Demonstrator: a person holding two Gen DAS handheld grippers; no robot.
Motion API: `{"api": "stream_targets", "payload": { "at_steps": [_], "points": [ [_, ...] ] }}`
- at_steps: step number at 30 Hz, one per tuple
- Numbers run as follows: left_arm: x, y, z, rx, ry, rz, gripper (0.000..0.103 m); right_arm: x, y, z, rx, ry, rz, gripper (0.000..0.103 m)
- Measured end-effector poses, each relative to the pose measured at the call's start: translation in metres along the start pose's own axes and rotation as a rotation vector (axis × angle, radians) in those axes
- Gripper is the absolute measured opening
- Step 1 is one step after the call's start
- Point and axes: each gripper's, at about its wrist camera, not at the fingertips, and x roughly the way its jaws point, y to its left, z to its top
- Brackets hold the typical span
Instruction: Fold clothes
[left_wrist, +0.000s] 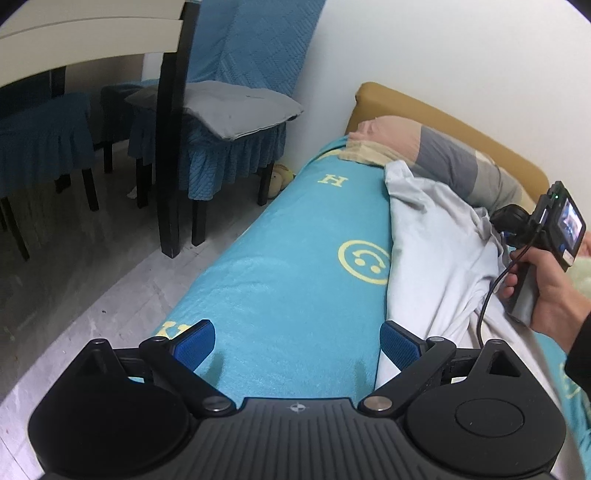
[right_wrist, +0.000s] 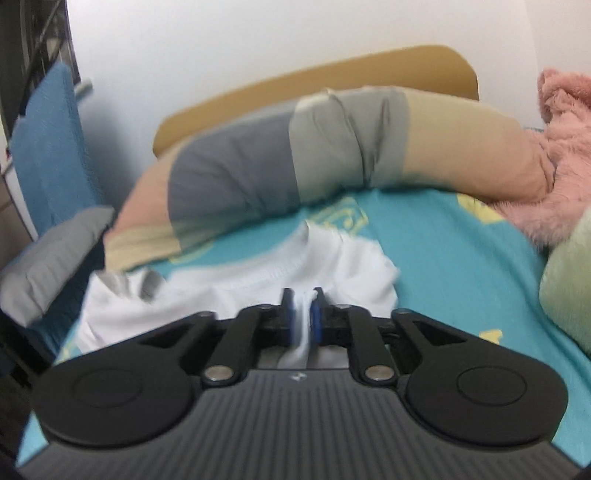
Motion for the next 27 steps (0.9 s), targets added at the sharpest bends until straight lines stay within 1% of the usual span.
{"api": "stream_targets", "payload": {
  "at_steps": [1, 2, 3, 4, 6, 9, 12, 15, 18, 21, 25, 27],
  "points": [
    [0.000, -0.002, 0.000, 0.010, 0.000, 0.005, 0.097, -0.002, 0.000, -0.001, -0.025, 0.002, 0.021, 0.038],
    [0.000, -0.004, -0.001, 0.021, -0.001, 0.010, 0.096, -0.004, 0.000, -0.002, -0.050, 0.003, 0.044, 0.060],
    [-0.002, -0.007, -0.002, 0.034, -0.010, 0.012, 0.096, -0.013, 0.000, -0.005, -0.073, -0.009, 0.062, 0.070],
    [-0.005, -0.008, -0.002, 0.037, -0.014, 0.007, 0.096, -0.023, 0.000, -0.008, -0.097, -0.022, 0.081, 0.084],
    [-0.013, -0.008, -0.002, 0.040, -0.020, -0.006, 0.096, -0.042, 0.002, -0.009, -0.129, -0.039, 0.116, 0.083],
    [-0.025, -0.009, -0.002, 0.044, -0.031, -0.026, 0.096, -0.084, 0.009, -0.004, -0.165, -0.049, 0.147, 0.083],
    [-0.037, -0.009, -0.002, 0.048, -0.041, -0.045, 0.096, -0.141, 0.015, -0.004, -0.180, -0.069, 0.172, 0.083],
    [-0.049, -0.010, -0.002, 0.053, -0.051, -0.065, 0.096, -0.203, 0.020, -0.008, -0.180, -0.063, 0.194, 0.083],
    [-0.060, -0.010, -0.002, 0.057, -0.061, -0.084, 0.096, -0.270, 0.020, -0.021, -0.152, -0.043, 0.211, 0.083],
    [-0.075, -0.009, -0.003, 0.061, -0.062, -0.101, 0.096, -0.331, 0.012, -0.044, -0.091, -0.010, 0.228, 0.083],
    [-0.101, -0.002, -0.003, 0.066, -0.040, -0.124, 0.096, -0.387, 0.009, -0.078, -0.097, 0.042, 0.227, 0.083],
    [-0.109, 0.001, 0.000, 0.084, 0.006, -0.178, 0.096, -0.405, 0.009, -0.090, -0.131, 0.058, 0.214, 0.083]
  ]
}}
